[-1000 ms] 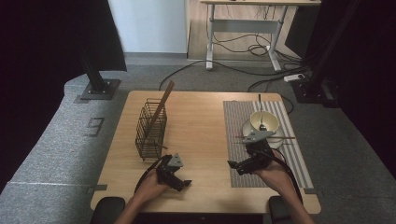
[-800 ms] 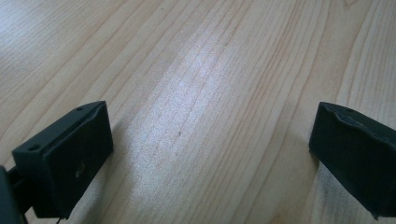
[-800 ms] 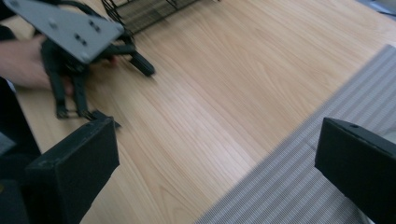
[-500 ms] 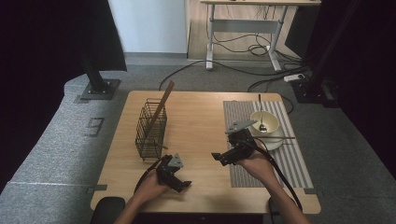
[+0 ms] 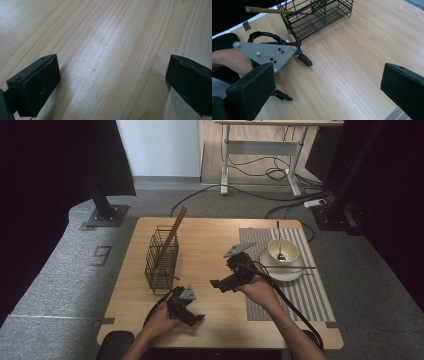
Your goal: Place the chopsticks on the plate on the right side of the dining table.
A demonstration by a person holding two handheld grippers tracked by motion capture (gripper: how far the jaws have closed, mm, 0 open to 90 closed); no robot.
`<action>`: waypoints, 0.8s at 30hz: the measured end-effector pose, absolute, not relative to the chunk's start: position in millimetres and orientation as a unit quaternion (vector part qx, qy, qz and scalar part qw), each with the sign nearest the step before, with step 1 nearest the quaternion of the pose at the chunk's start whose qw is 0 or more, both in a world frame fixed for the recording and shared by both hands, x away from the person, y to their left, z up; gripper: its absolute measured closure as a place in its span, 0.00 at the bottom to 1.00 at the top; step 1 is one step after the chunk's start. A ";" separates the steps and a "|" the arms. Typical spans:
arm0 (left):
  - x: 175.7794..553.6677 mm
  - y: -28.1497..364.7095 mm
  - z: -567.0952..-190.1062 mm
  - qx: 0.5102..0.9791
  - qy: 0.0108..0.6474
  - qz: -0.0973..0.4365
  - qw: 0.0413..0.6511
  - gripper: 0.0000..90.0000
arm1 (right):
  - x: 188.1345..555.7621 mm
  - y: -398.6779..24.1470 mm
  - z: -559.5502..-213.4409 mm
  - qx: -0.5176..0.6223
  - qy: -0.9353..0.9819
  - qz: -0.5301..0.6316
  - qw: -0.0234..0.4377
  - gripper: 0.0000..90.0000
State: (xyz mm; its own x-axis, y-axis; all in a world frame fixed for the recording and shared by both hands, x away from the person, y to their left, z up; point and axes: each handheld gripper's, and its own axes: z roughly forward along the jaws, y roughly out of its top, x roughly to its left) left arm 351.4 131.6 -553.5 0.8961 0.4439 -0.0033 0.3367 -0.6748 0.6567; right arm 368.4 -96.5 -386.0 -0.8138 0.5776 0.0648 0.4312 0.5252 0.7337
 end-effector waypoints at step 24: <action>351.1 131.5 -553.7 0.911 0.214 0.078 0.344 0.00 | 374.8 -15.4 -384.3 0.223 0.884 0.408 0.059 0.00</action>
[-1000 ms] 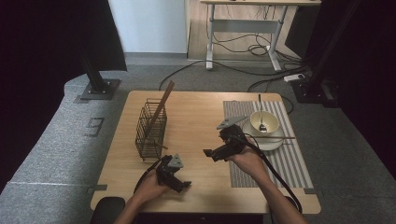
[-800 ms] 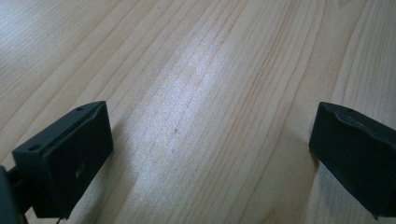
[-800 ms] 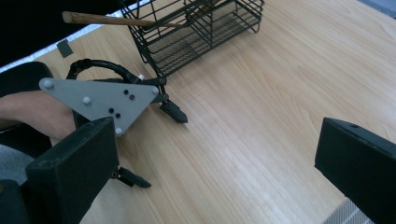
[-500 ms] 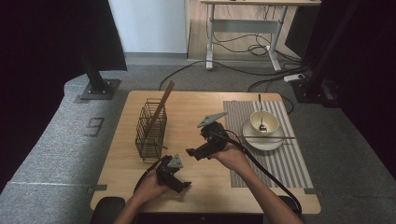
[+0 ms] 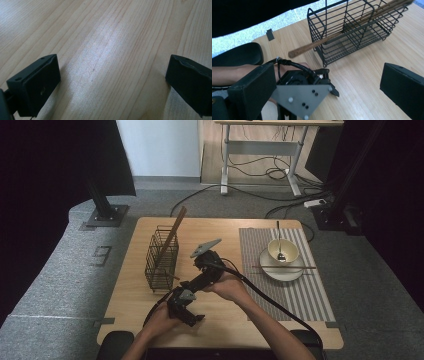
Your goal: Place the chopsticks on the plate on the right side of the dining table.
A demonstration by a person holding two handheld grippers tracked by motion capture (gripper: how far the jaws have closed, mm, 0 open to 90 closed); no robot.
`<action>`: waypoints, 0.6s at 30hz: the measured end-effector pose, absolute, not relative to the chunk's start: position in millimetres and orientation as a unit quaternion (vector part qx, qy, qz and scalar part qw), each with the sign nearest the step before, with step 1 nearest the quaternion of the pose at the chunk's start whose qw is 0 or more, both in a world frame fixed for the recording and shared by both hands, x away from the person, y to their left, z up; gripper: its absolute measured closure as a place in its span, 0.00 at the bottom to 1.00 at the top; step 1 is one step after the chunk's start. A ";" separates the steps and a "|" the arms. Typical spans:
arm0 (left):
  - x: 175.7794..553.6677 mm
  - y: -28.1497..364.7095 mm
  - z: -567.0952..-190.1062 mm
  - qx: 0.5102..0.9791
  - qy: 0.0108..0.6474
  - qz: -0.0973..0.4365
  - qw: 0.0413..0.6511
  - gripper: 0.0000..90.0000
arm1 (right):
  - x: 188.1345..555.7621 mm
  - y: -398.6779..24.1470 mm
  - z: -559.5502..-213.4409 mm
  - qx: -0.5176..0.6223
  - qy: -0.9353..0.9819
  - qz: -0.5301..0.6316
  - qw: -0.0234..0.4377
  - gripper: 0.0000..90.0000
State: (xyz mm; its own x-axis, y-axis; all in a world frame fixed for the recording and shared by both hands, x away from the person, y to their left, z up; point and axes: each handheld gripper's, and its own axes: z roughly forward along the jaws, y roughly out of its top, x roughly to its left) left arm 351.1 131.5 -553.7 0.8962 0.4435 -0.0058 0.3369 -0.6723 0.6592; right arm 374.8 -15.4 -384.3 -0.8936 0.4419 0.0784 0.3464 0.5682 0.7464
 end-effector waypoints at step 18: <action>351.0 131.5 -553.6 0.911 0.215 0.077 0.343 0.00 | 396.7 0.3 -393.0 0.237 0.873 0.417 0.091 0.20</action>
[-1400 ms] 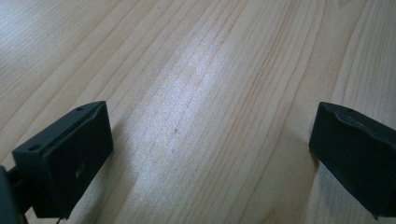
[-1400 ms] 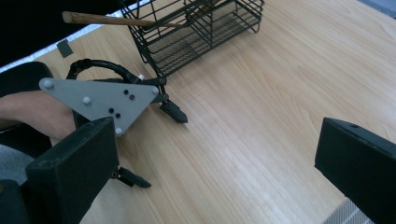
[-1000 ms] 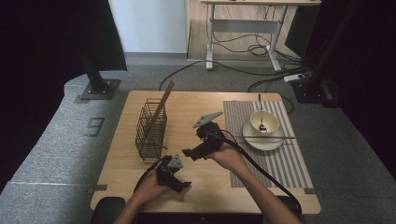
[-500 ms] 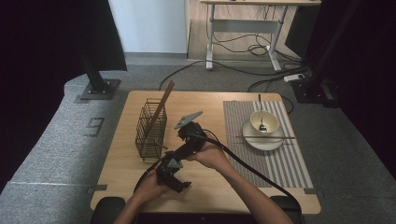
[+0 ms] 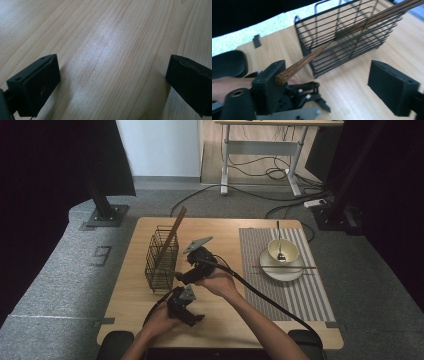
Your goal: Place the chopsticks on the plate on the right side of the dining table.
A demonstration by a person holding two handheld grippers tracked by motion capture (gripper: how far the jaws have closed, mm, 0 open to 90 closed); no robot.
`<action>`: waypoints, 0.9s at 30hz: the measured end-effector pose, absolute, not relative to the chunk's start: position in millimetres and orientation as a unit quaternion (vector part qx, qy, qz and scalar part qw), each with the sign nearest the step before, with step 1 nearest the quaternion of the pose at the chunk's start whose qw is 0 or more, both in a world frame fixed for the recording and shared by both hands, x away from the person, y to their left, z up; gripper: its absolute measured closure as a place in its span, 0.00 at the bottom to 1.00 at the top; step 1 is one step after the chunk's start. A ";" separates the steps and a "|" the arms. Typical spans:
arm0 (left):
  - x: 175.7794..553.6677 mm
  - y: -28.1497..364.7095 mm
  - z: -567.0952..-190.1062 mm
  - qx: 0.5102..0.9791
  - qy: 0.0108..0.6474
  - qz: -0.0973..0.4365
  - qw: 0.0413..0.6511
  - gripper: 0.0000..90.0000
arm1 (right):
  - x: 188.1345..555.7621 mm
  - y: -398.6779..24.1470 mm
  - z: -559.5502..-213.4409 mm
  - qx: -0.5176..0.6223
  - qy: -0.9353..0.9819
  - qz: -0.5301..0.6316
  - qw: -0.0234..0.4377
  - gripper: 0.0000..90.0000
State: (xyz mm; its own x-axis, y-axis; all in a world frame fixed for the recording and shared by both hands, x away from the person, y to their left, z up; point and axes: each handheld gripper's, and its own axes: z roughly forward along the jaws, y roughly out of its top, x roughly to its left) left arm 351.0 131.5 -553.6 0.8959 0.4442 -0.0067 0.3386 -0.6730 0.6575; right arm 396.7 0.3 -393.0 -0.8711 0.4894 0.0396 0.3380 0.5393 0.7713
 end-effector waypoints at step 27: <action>351.1 131.3 -553.7 0.911 0.214 0.078 0.344 0.00 | 411.5 18.2 -408.4 0.191 0.868 0.441 0.122 0.89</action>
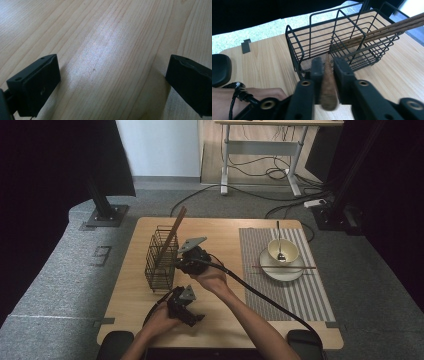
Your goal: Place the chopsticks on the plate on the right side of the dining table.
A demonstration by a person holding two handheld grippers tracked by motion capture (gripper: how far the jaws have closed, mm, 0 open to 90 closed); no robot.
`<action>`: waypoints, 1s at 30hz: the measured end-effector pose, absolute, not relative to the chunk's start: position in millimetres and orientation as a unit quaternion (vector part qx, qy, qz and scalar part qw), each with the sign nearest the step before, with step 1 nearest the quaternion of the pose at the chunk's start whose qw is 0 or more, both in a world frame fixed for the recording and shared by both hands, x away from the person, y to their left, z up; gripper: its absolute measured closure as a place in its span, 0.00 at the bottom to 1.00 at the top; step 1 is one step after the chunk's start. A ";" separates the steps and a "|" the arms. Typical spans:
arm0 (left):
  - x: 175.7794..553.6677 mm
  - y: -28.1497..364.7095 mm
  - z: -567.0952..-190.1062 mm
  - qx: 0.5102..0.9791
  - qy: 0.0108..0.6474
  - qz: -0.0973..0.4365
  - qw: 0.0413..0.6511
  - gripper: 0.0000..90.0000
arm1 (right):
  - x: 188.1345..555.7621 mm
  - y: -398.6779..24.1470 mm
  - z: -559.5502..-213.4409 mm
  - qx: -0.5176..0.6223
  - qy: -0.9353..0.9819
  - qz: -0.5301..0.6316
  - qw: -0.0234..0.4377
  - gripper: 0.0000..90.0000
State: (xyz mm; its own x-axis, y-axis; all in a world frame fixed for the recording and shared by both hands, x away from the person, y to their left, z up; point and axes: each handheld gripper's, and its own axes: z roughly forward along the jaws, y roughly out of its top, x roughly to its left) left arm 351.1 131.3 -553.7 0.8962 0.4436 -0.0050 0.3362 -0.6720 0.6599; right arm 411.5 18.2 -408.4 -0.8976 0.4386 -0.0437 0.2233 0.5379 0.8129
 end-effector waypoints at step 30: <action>351.2 131.7 -553.5 0.912 0.213 0.078 0.342 0.00 | 400.8 -8.7 -380.2 0.183 0.866 0.453 0.104 0.92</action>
